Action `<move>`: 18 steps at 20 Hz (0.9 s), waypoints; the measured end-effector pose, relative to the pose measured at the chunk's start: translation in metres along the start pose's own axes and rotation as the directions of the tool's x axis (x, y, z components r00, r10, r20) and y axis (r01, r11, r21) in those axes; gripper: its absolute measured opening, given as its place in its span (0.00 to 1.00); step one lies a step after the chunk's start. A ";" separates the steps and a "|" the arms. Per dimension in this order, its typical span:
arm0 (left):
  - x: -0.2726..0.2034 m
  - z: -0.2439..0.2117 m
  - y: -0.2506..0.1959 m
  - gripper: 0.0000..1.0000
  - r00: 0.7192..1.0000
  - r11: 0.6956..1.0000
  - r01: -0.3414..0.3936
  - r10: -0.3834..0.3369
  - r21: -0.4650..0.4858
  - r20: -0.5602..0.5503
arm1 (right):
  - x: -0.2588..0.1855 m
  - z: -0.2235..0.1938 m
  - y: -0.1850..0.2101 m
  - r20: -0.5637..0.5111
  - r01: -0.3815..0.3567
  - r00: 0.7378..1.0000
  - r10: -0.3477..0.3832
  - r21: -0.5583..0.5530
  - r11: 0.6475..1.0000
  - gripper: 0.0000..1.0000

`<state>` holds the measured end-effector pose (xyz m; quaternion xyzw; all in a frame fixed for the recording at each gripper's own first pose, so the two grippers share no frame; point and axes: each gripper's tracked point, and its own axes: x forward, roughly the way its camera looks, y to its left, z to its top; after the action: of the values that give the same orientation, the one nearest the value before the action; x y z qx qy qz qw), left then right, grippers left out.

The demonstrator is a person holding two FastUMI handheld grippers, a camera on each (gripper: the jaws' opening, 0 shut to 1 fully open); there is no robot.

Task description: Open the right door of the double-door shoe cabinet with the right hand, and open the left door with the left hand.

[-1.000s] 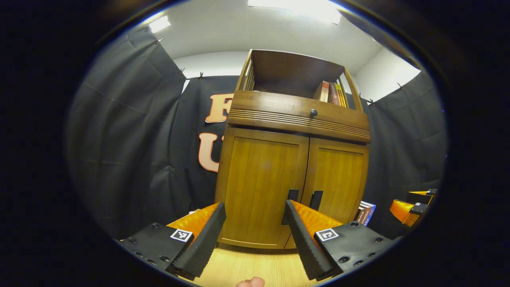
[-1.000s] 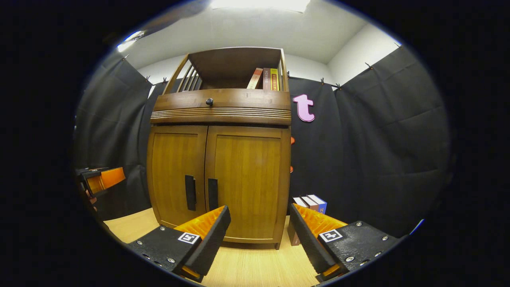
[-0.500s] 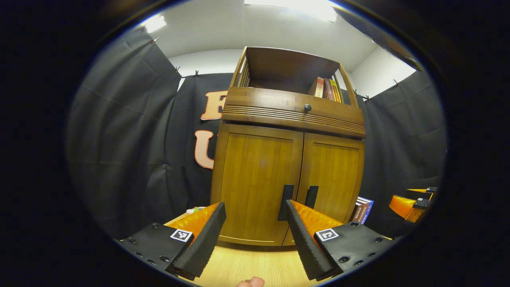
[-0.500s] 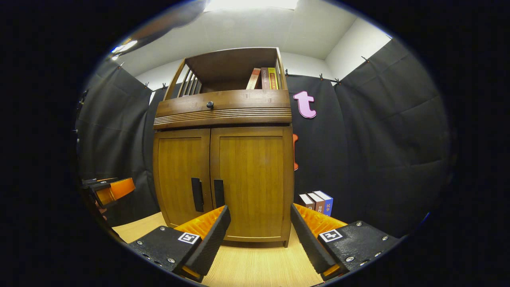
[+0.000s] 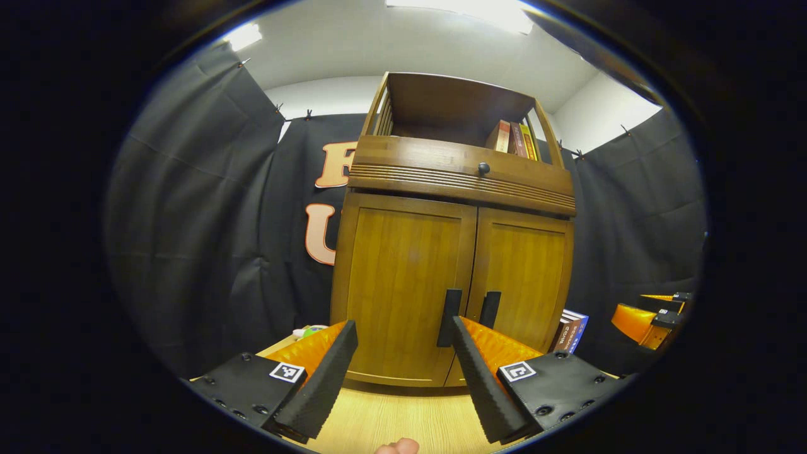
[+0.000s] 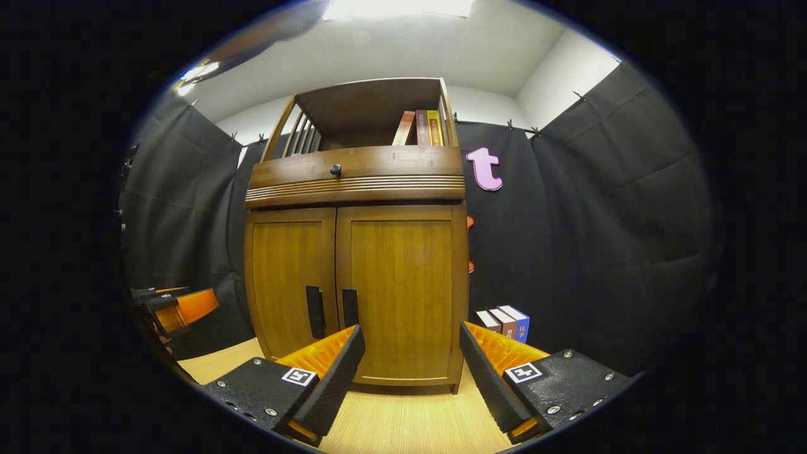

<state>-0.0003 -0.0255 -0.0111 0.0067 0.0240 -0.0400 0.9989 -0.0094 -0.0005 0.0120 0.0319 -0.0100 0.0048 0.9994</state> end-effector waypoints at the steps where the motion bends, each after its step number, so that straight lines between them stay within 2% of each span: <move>1: 0.001 -0.002 -0.001 0.97 1.000 1.000 0.001 -0.001 0.001 -0.006 | 0.002 0.001 0.002 -0.001 -0.005 1.000 0.005 0.005 1.000 0.93; 7: -0.001 -0.003 0.001 0.95 1.000 1.000 0.009 -0.009 0.003 -0.022 | 0.029 0.006 0.025 -0.010 -0.071 0.997 0.071 0.037 0.997 0.93; 8: -0.003 -0.004 0.001 0.94 1.000 1.000 0.009 -0.009 0.000 -0.024 | 0.037 0.006 0.027 -0.011 -0.070 0.997 0.070 0.036 0.997 0.96; 9: -0.005 -0.005 0.001 0.94 1.000 1.000 0.010 -0.010 -0.004 -0.027 | 0.049 0.004 0.032 -0.017 -0.080 0.997 0.081 0.043 0.996 0.93; 13: -0.008 -0.007 0.001 0.94 0.999 0.999 0.009 -0.011 -0.031 -0.043 | 0.104 -0.013 0.074 -0.047 -0.164 0.984 0.170 0.107 0.981 0.93; 18: -0.011 -0.005 0.013 0.99 0.999 0.999 -0.035 0.034 -0.034 -0.037 | 0.192 -0.053 0.108 -0.085 -0.171 0.981 0.173 0.033 0.985 0.93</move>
<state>-0.0109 -0.0120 -0.0156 -0.0095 0.0426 -0.0222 0.9988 0.1829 0.1125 -0.0303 0.0436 0.0310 0.0926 0.9943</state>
